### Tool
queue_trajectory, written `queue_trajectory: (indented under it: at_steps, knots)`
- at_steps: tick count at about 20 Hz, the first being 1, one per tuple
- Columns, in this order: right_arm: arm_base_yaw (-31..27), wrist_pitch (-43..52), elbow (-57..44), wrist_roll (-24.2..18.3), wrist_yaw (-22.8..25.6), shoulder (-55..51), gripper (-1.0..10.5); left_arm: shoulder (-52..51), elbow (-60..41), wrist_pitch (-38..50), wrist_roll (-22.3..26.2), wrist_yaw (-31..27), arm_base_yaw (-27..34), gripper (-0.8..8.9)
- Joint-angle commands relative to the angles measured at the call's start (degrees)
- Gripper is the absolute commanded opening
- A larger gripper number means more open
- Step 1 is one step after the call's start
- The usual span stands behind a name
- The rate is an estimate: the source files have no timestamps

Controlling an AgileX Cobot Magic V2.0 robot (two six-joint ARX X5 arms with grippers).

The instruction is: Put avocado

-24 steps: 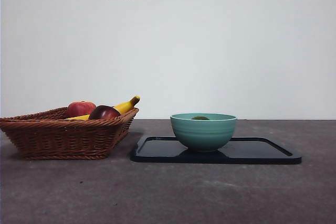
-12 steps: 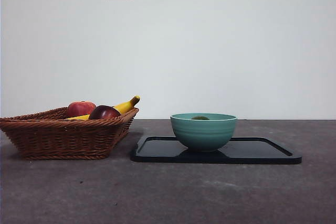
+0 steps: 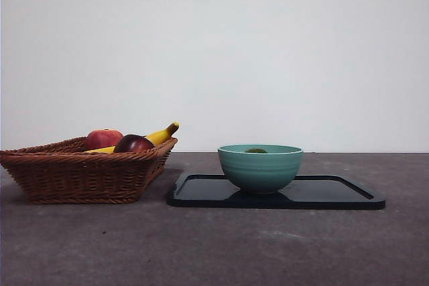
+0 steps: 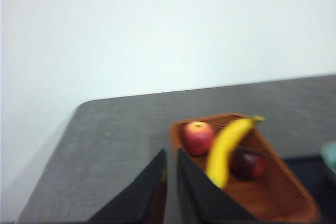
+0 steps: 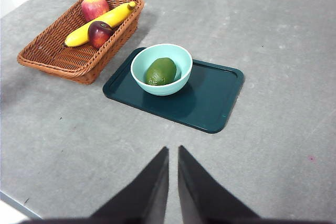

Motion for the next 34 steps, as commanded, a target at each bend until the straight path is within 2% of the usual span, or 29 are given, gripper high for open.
queue_trajectory:
  at_steps: [1, 2, 7, 10, 16, 19, 27, 34]
  knots:
    - [0.4, 0.7, 0.5, 0.5, 0.2, 0.2, 0.2, -0.3, -9.5, 10.5, -7.1, 0.7, 3.1, 0.28]
    - [0.4, 0.7, 0.5, 0.6, 0.2, 0.2, 0.2, -0.8, -13.4, 13.1, -7.5, 1.0, 5.0, 0.28]
    - [0.4, 0.7, 0.5, 0.5, 0.2, 0.2, 0.2, -4.7, -30.6, 19.2, -7.5, 10.6, 13.1, 0.28]
    - [0.4, 0.7, 0.5, 0.5, 0.2, 0.2, 0.2, -8.4, -37.1, 22.9, -7.5, 16.3, 16.7, 0.28]
    - [0.4, 0.7, 0.5, 0.5, 0.2, 0.2, 0.2, -14.4, -42.1, 23.0, -7.5, 16.2, 18.5, 0.28]
    - [0.4, 0.7, 0.5, 0.5, 0.2, 0.2, 0.2, -15.5, -42.8, 23.2, -7.6, 13.4, 18.4, 0.28]
    - [0.4, 0.7, 0.5, 0.5, 0.2, 0.2, 0.2, -15.5, -43.8, 22.6, -6.6, 12.9, 13.4, 0.28]
    - [0.4, 0.7, 0.5, 0.5, 0.2, 0.2, 0.2, -15.5, -43.8, 22.9, -6.0, 13.0, 13.2, 0.28]
